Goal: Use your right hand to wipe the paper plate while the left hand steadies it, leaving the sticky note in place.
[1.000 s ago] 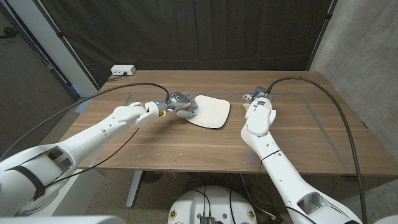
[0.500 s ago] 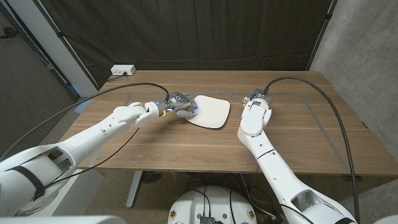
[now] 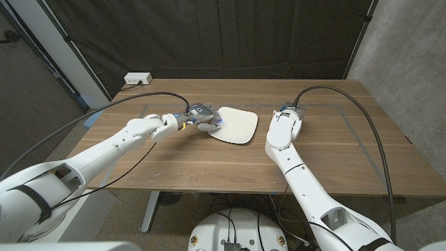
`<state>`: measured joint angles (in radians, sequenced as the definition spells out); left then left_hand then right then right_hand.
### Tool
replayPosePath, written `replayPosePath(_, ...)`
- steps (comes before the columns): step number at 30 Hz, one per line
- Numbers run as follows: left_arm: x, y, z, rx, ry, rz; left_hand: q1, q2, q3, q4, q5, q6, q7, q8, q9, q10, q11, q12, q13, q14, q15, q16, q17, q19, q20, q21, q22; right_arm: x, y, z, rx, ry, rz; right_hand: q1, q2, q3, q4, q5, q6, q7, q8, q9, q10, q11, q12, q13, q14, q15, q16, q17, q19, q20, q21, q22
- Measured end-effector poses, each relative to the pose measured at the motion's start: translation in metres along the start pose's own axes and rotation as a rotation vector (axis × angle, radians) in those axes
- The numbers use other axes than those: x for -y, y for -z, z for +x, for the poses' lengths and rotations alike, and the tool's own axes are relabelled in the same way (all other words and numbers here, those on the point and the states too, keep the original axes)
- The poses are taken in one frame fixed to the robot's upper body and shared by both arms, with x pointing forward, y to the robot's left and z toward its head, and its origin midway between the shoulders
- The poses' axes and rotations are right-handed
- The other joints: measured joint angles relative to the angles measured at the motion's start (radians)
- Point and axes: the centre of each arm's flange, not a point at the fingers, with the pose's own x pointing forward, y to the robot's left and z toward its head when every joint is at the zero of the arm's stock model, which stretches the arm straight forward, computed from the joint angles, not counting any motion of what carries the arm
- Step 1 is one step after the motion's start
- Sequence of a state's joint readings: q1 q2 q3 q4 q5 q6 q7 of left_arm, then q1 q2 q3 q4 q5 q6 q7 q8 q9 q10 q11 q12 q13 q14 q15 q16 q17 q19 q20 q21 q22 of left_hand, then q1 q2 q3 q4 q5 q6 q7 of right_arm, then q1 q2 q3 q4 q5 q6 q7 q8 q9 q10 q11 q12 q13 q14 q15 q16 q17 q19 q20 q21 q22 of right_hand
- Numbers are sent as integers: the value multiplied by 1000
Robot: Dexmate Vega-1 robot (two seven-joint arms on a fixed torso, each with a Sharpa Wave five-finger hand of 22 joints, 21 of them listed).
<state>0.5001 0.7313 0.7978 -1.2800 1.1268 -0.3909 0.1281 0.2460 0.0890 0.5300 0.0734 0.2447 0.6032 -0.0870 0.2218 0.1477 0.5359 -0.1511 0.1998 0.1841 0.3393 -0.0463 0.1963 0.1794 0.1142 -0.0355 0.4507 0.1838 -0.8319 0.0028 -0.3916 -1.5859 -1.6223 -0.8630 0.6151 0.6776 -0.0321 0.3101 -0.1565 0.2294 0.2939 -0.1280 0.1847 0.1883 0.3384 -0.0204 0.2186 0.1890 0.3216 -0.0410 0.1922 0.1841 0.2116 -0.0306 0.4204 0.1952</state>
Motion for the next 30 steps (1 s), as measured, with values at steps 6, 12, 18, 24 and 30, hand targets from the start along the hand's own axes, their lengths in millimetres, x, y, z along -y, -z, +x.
replayPosePath(6,0,1,0,-1,1,0,-20,4,0,5,0,0,0,-1,0,1,-1,-3,0,0,0,0,0,0,0,0,0,1,-1,3,-7,-17,-1,13,13,-8,8,4,-18,-78,0,0,-33,-15,-8,5,-18,4,0,5,-15,11,-7,3)
replayPosePath(12,0,1,0,-2,1,0,-20,4,-4,10,0,0,0,-6,0,1,-1,-4,-1,0,0,-4,0,0,0,0,0,-1,-1,6,-13,-64,-11,21,21,-8,8,4,-28,-89,0,0,-43,-15,-12,5,-23,-2,0,5,-20,9,-15,3)
replayPosePath(18,0,2,1,-1,-4,0,-20,4,-4,11,0,0,0,-7,0,1,-1,-4,-1,0,0,-4,0,0,0,-2,0,-2,-2,8,-14,-89,-15,45,45,-4,12,4,-19,-94,2,0,-28,-29,-7,1,-17,0,1,5,-17,7,-15,3)
replayPosePath(24,0,1,1,0,-5,0,-20,4,-4,18,0,0,0,-7,0,1,-1,-4,-1,0,0,-4,0,0,0,-7,0,-2,-2,10,-15,-98,-16,63,76,-4,12,4,49,-90,26,0,5,-61,5,1,18,0,15,5,2,-13,-8,3)
replayPosePath(30,-1,1,1,1,-6,0,-20,4,-8,22,0,0,0,-8,0,1,-1,-8,0,0,0,-4,0,0,0,-7,0,-3,-2,11,-15,-102,-18,69,83,-4,12,4,65,-92,28,0,9,-64,12,1,28,1,16,4,10,-5,-8,7)
